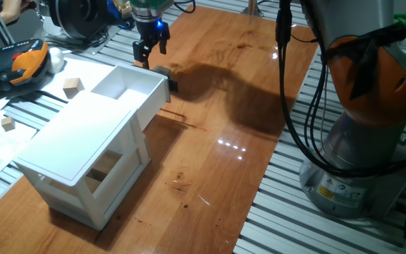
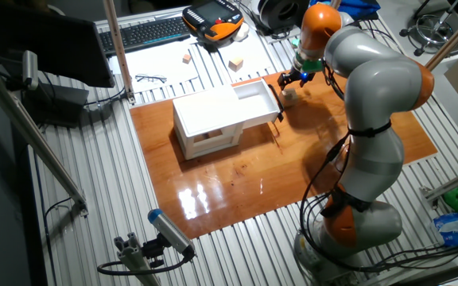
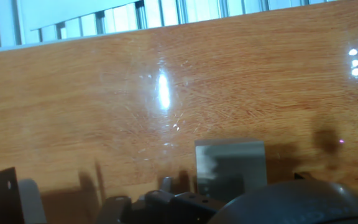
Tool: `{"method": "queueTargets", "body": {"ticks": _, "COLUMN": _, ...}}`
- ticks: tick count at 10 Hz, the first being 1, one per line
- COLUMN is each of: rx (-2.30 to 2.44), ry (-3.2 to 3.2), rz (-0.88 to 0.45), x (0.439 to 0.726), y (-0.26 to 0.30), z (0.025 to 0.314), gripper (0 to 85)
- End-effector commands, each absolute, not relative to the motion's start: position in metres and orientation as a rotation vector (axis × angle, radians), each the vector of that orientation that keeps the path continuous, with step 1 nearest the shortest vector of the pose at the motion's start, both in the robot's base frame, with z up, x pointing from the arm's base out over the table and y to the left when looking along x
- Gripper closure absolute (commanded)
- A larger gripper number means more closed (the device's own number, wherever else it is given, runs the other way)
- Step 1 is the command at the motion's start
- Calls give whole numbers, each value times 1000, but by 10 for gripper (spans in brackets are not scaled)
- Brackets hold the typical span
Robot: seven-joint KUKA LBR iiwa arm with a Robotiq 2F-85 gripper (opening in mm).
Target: Put things in the drawer
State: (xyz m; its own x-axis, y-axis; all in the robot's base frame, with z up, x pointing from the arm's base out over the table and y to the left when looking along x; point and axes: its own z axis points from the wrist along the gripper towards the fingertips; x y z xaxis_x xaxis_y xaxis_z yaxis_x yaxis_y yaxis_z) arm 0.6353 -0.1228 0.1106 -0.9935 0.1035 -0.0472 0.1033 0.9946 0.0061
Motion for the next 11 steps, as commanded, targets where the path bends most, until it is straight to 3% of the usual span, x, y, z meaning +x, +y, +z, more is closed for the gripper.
{"method": "queueTargets", "body": {"ticks": 1, "rx": 161, "ry": 3093, "rz": 6, "x": 635, "y": -123, "z": 109, "gripper": 0}}
{"method": "queueTargets", "body": {"ticks": 11, "rx": 135, "ry": 3069, "rz": -19, "x": 626, "y": -129, "z": 81, "gripper": 0}}
